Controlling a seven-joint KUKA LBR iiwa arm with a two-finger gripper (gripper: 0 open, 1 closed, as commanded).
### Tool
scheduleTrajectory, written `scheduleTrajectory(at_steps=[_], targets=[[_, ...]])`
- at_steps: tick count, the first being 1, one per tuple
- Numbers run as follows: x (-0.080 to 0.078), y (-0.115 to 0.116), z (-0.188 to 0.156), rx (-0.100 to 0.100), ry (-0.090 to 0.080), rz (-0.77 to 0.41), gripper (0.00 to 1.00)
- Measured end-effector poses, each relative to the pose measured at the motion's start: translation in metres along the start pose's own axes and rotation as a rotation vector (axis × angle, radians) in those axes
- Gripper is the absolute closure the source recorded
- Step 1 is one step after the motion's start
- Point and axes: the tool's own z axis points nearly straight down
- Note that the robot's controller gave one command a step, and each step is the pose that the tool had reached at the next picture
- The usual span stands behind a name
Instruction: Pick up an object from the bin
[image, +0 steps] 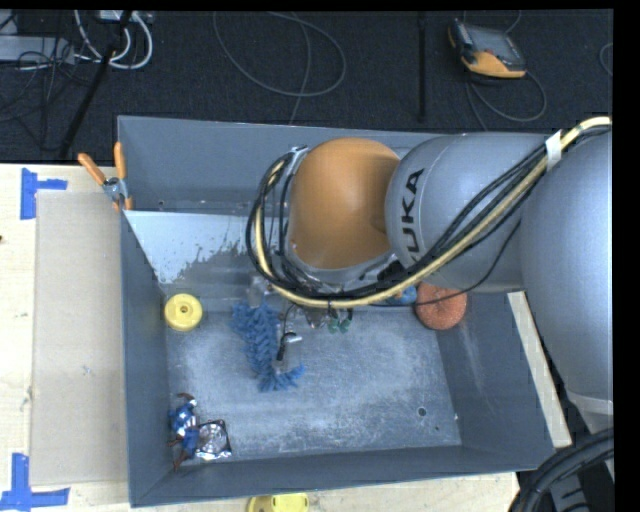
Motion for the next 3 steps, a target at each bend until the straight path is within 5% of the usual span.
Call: scheduleTrajectory(at_steps=[2, 3], targets=[[0.001, 0.006, 0.021, -0.001, 0.007, -0.259, 0.00], [-0.002, -0.011, 0.076, -0.004, 0.005, -0.483, 1.00]])
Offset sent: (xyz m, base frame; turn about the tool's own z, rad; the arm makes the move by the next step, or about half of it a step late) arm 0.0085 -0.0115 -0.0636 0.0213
